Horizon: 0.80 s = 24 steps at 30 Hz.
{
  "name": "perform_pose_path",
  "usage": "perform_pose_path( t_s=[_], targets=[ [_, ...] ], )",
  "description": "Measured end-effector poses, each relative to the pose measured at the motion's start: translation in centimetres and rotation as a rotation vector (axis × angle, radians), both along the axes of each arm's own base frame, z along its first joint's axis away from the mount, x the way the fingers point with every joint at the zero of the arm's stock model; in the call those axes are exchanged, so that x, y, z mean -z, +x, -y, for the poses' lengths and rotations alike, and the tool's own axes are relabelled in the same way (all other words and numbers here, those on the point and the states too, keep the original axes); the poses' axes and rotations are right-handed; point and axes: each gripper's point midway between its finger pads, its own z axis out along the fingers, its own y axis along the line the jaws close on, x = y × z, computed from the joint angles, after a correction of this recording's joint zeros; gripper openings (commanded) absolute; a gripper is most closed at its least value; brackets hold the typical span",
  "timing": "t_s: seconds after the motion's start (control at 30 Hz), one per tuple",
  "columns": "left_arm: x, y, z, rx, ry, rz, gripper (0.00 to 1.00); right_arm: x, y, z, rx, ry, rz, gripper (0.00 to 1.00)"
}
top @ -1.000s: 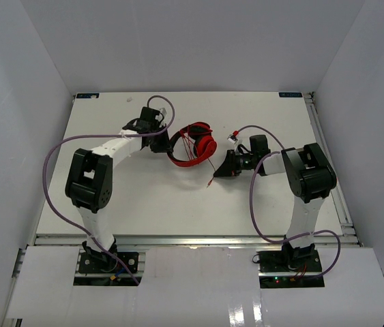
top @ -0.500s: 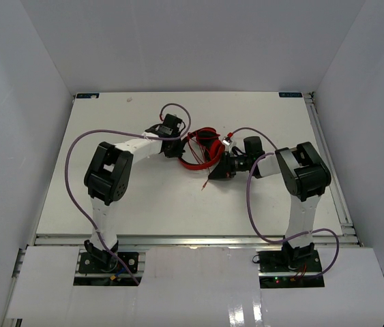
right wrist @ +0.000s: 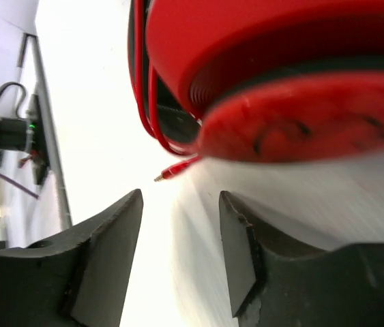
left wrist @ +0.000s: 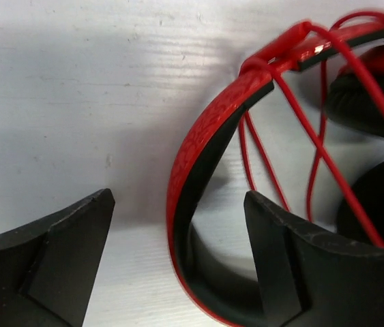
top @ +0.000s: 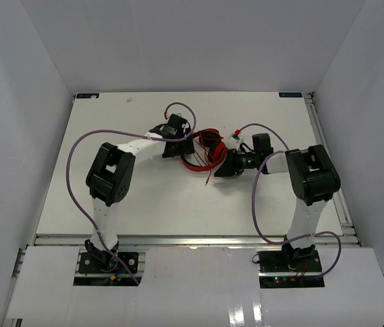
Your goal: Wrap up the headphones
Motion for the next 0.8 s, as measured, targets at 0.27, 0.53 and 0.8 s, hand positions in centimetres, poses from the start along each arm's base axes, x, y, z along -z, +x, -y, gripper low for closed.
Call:
perform_pose_path(
  t_s=[0.27, 0.53, 0.8],
  targets=[
    [-4.5, -2.7, -0.4, 0.143, -0.019, 0.045, 0.98, -5.2, 0.9, 7.0, 0.109, -0.198, 0.275, 0.9],
    [-16.3, -13.9, -2.4, 0.416, -0.289, 0.446, 0.98, -12.6, 0.5, 11.0, 0.34, -0.381, 0.523, 0.9],
    [-16.0, -20.8, -3.9, 0.606, -0.332, 0.56, 0.98, -15.7, -0.7, 14.2, 0.558, -0.427, 0.685, 0.9]
  ],
)
